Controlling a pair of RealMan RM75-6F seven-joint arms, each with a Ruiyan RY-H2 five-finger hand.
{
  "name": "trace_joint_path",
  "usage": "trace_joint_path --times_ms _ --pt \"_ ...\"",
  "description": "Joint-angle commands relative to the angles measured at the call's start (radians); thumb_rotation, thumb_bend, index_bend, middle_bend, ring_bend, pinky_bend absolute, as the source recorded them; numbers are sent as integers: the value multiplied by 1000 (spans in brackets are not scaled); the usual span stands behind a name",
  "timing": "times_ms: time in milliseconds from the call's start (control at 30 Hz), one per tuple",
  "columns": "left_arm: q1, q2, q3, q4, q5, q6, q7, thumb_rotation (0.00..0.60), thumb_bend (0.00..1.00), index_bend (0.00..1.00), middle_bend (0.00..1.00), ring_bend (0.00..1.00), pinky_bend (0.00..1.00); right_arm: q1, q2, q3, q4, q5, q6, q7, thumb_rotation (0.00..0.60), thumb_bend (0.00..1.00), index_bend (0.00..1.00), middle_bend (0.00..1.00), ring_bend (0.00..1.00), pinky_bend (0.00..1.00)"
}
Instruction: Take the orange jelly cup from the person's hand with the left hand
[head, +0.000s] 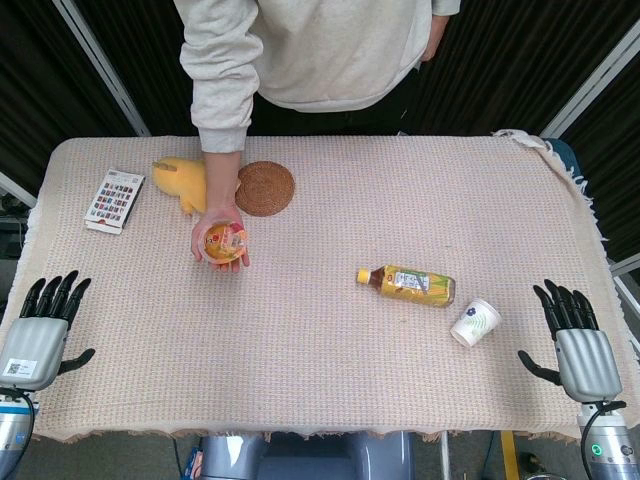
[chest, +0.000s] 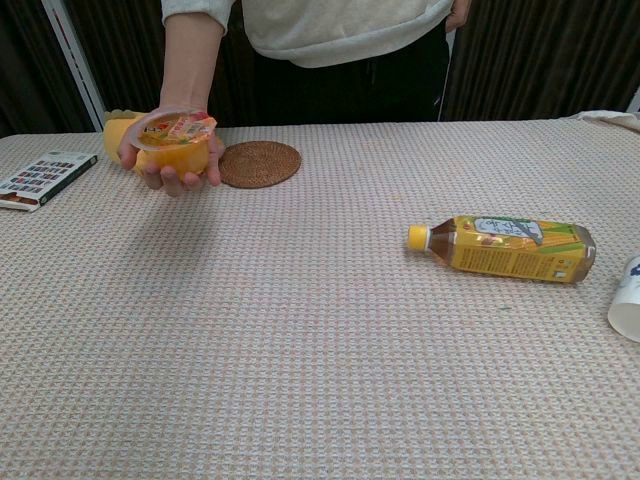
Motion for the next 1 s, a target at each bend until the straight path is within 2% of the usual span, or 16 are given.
trace_joint_path --times_ms 33,433,833,1000 --pt "1 0 0 0 1 1 2 600 161 0 0 0 0 0 0 0 0 0 0 1 600 139 0 0 0 0" --pt "5 2 0 2 4 7 0 600 159 0 0 0 0 2 -2 -2 -1 -8 0 -3 600 140 0 0 0 0" --pt "-9 5 -1 3 -5 -25 8 600 162 0 0 0 0 3 -2 -1 0 0 -7 -3 600 140 0 0 0 0" --pt "-37 25 -7 -7 25 -46 17 600 159 0 0 0 0 2 2 -2 -3 3 -8 4 600 139 0 0 0 0"
